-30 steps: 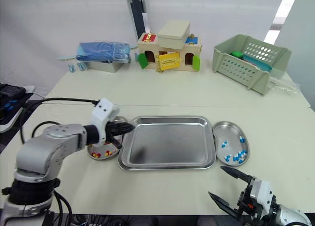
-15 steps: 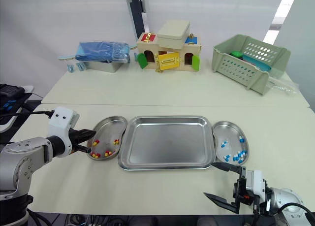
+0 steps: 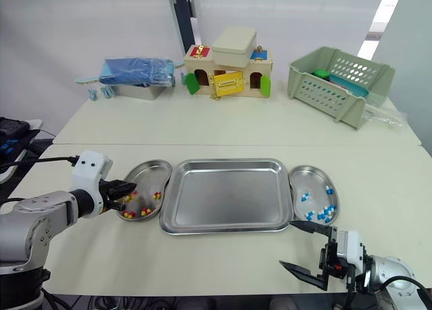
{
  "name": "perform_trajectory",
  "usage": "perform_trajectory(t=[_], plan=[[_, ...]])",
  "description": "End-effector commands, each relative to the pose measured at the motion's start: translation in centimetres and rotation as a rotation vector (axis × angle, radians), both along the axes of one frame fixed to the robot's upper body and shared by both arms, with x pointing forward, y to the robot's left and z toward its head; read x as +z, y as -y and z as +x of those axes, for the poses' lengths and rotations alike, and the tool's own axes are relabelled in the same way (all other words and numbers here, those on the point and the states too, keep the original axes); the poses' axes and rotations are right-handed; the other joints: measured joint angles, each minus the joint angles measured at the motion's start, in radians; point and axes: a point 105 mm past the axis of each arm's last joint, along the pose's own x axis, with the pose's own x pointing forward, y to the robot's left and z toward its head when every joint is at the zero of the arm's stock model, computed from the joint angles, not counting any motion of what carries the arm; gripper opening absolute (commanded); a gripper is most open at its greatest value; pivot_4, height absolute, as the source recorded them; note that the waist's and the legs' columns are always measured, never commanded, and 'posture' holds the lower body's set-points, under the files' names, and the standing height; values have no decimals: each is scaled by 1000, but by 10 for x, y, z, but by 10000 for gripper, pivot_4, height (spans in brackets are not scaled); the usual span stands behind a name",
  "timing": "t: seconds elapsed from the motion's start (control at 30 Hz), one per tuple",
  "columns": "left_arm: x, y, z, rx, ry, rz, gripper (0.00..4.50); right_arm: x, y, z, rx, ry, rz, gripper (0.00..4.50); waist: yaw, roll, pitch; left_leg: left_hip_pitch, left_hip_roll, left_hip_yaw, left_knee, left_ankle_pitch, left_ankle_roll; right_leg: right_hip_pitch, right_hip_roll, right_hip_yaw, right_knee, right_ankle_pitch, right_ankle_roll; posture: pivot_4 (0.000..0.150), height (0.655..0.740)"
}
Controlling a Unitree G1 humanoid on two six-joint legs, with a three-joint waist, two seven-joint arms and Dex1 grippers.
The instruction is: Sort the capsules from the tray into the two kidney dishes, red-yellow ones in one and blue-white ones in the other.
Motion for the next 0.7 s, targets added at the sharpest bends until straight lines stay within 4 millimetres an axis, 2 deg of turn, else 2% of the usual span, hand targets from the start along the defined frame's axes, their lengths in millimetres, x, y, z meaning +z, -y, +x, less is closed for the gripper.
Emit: perform_trajectory(t=[0.03, 0.23, 0.33, 0.53, 0.6, 0.7], plan=[[11, -2, 2, -6, 39, 31, 24850, 8, 1, -1, -1, 30, 17, 45000, 0, 0, 0, 0, 0, 0, 0, 0, 0, 0, 0, 0, 0, 0, 0, 1500, 7400], [12, -1, 4, -18, 42, 24, 44626, 8, 2, -2, -5, 23, 14, 45000, 0, 0, 0, 0, 0, 0, 0, 0, 0, 0, 0, 0, 0, 0, 0, 1500, 7400], [15, -2, 4, -27, 47, 15, 44626, 10, 5, -2, -10, 23, 11, 45000, 0, 0, 0, 0, 0, 0, 0, 0, 0, 0, 0, 0, 0, 0, 0, 1500, 7400], [40, -8, -5, -145, 208, -23, 44626, 23, 17, 3, -47, -7, -23, 45000, -3, 0, 0, 0, 0, 0, 0, 0, 0, 0, 0, 0, 0, 0, 0, 1500, 7400], [45, -18, -19, -216, 252, 16, 44626, 29, 28, 8, -88, -75, -72, 45000, -7, 0, 0, 0, 0, 0, -1, 0, 0, 0, 0, 1, 0, 0, 0, 1500, 7400], [43, -44, -34, -197, 256, 52, 44626, 46, 45, 23, -192, -113, -67, 45000, -6, 0, 0, 0, 0, 1, -1, 0, 0, 0, 0, 1, 0, 0, 0, 1500, 7400]])
